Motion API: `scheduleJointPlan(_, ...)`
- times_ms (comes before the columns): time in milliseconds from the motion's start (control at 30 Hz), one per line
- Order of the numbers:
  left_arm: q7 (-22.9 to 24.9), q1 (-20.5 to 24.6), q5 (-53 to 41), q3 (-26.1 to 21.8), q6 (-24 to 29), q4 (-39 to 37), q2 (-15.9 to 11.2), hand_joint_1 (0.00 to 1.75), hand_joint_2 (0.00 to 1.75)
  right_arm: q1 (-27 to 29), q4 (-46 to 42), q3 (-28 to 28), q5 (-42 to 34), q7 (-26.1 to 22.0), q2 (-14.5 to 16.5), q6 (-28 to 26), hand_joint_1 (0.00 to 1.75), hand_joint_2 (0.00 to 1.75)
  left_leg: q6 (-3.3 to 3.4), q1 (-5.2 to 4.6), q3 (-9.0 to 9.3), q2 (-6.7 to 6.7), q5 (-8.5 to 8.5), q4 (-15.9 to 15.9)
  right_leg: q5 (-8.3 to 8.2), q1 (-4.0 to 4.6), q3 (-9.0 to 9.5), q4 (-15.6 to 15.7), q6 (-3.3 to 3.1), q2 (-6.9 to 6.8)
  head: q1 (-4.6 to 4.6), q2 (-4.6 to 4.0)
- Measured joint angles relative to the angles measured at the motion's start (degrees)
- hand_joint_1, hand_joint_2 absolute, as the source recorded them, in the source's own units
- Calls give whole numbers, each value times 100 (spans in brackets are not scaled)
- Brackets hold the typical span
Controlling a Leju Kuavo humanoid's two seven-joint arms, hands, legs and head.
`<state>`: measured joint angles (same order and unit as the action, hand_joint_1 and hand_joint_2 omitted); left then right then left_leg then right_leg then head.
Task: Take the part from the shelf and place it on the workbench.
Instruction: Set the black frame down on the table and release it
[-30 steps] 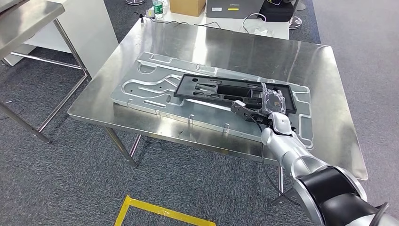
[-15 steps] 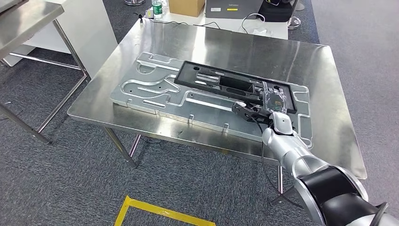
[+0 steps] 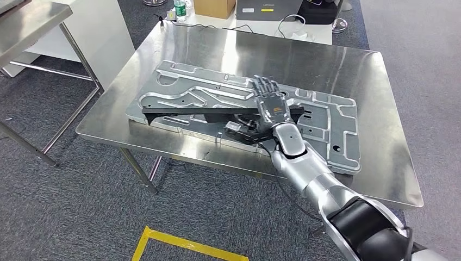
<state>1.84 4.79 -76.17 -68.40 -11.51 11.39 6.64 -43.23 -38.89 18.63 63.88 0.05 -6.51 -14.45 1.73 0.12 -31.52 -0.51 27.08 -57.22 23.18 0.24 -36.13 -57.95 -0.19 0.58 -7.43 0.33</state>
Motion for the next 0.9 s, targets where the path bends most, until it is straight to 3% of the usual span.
scheduleJointPlan(167, 62, -7, 2, -59, 11, 0, 0, 0, 0, -14, -458, 379, -212, 272, 28, 458, 0, 0, 0, -1, -1, -9, 0, 0, 3, 6, 4, -2, -2, -7, -1, 0)
scheduleJointPlan(267, 111, -6, -3, -70, 22, 0, 0, 0, 0, -205, -192, 445, -225, 573, 28, 704, 0, 0, 0, -6, 0, -3, 0, -1, 1, 1, 4, -2, -1, -4, -1, 0)
scheduleJointPlan(467, 139, -3, -15, -72, 62, 0, 0, 0, 0, -552, 588, 474, -89, 977, -15, 607, 0, 0, 0, -9, 0, -3, 0, -14, -1, -2, 7, -2, 1, -3, 0, 0)
scheduleJointPlan(900, 142, -4, 2, -80, 97, 0, 0, 0, 0, -619, 1134, 413, -188, 776, -133, 609, 0, 0, 3, -9, -2, 0, 5, -15, 0, -1, 5, -2, 1, -2, -1, 0)
